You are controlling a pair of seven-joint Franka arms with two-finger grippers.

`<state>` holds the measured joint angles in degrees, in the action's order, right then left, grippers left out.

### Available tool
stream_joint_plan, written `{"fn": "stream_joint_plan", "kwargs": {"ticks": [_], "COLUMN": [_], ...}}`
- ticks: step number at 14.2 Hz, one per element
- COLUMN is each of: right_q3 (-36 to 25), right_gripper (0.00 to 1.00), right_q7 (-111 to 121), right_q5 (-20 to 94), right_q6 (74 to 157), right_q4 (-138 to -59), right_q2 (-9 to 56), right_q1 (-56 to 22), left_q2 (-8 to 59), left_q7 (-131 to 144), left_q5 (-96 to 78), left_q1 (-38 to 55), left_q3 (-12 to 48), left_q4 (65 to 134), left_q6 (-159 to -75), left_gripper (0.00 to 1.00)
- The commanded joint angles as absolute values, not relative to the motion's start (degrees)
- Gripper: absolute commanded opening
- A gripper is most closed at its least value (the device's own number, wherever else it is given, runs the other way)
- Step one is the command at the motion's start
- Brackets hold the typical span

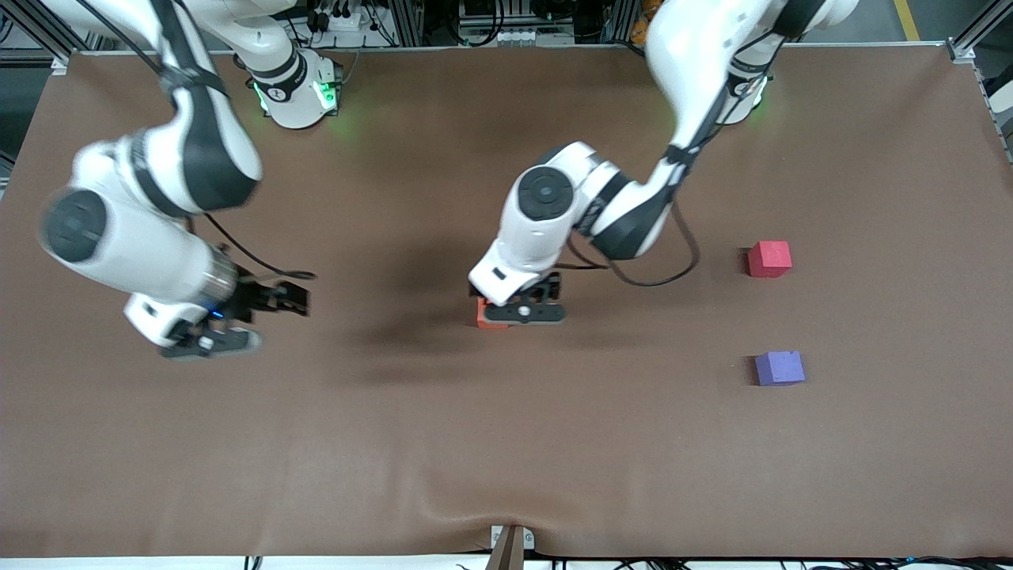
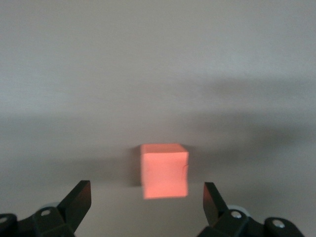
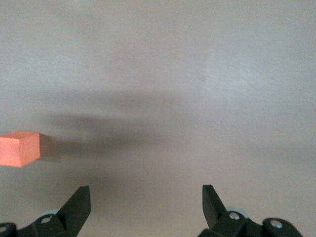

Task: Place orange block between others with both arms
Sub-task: 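Grasp the cube with the left gripper while the right gripper releases, withdraws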

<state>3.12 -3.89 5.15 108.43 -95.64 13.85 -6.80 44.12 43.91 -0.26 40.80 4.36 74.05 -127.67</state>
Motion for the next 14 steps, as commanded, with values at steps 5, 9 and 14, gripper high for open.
{"fn": "stream_joint_plan", "kwargs": {"ticks": [5, 9, 14], "right_q3": [4.13, 4.13, 2.56], "right_gripper": [1.0, 1.0, 1.0], "right_q7": [-2.55, -4.04, -4.48], "right_q5": [4.22, 4.22, 3.96], "right_q6": [96.16, 90.28, 82.38], "right_q4": [-104.24, -99.86, -89.5], "right_q2": [-3.07, -3.43, -1.33], "right_q1": [2.55, 5.09, 6.25], "left_q2": [51.76, 53.61, 54.4], "left_q7": [47.9, 55.18, 55.46], "left_q5": [0.18, 0.09, 0.0], "left_q1": [46.67, 46.85, 46.67], "left_q3": [0.26, 0.18, 0.35], "left_q4": [70.22, 70.22, 70.58], "left_q6": [-131.48, -132.63, -132.63], "left_gripper": [1.0, 1.0, 0.41]}}
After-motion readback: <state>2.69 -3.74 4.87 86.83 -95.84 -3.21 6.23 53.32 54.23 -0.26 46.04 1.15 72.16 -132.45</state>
